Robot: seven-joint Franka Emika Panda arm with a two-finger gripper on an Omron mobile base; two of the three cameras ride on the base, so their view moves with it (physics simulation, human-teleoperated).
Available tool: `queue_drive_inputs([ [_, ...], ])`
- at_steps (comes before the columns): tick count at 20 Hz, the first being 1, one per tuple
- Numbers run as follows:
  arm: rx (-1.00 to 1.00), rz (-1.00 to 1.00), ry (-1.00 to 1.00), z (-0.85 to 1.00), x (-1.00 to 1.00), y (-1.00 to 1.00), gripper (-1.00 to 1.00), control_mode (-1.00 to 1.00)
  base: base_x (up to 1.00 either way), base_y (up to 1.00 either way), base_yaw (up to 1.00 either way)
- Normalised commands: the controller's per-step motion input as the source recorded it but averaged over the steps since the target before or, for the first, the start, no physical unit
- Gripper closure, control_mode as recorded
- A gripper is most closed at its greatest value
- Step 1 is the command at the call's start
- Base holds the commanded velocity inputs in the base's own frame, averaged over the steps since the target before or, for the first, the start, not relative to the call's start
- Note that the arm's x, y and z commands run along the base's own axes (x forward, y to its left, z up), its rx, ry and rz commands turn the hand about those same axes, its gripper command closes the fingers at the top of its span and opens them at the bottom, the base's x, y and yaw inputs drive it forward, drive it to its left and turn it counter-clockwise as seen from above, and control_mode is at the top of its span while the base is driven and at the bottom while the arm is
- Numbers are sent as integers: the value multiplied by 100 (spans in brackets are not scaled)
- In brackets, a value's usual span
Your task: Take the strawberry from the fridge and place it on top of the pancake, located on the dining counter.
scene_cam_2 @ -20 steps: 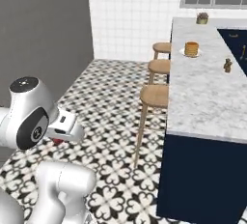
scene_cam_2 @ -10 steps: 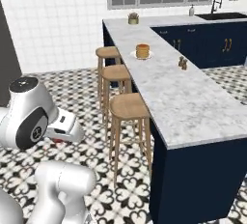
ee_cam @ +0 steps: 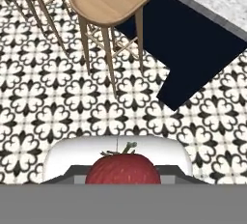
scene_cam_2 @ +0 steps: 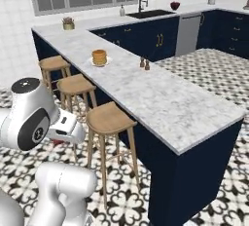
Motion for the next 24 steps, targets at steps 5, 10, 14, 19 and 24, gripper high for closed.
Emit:
queue_drive_inputs([
  [5,0,0,0,0,0,0,100,100,0,94,-58],
  [10,0,0,0,0,0,0,100,100,0,100,-48],
  [14,0,0,0,0,0,0,100,100,0,100,-43],
  [19,0,0,0,0,0,0,100,100,0,100,-41],
  [24,0,0,0,0,0,0,100,100,7,100,-38],
])
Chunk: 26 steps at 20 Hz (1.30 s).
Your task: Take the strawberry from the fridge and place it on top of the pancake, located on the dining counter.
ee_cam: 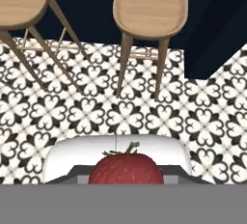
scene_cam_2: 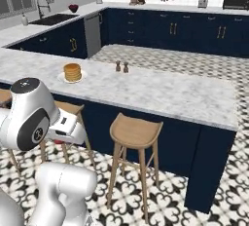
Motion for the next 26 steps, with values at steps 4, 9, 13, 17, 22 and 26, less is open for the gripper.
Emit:
queue_drive_inputs([
  [4,0,0,0,0,0,0,100,100,14,100,-32],
  [9,0,0,0,0,0,0,100,100,18,100,-31],
  [13,0,0,0,0,0,0,100,100,34,100,-33],
  [17,0,0,0,0,0,0,100,100,38,100,-31],
  [22,0,0,0,0,0,0,100,100,77,80,-19],
  [26,0,0,0,0,0,0,100,100,63,10,0],
])
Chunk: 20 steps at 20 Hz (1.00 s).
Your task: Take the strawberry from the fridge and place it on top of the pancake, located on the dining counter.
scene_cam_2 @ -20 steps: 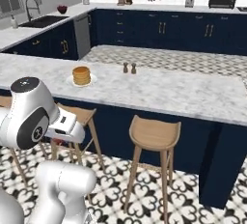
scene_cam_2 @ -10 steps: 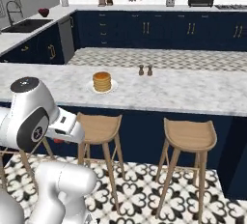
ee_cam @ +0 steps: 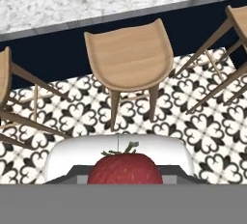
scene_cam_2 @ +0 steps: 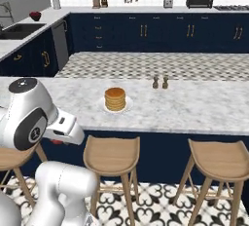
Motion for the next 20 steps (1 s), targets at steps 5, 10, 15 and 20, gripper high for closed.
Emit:
queue_drive_inputs([
  [5,0,0,0,0,0,0,100,100,1,-42,1],
  [10,0,0,0,0,0,0,100,100,26,-19,15],
  [15,0,0,0,0,0,0,100,100,51,-15,28],
  [20,0,0,0,0,0,0,100,100,42,-49,12],
])
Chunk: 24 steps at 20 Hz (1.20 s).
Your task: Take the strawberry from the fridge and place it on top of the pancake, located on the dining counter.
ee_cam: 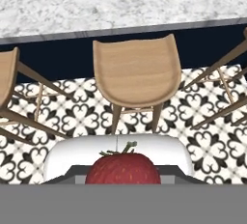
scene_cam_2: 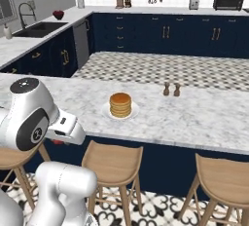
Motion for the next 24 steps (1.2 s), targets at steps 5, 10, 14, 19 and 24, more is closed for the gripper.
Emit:
queue_drive_inputs([
  [5,0,0,0,0,0,0,100,100,11,-7,2],
  [10,0,-2,-1,1,16,3,100,-100,18,0,0],
  [14,-1,-9,-1,10,98,14,100,-100,0,0,0],
  [19,-3,-9,6,21,100,-1,100,-100,0,0,0],
  [24,0,-3,13,26,100,-17,100,-100,0,0,0],
])
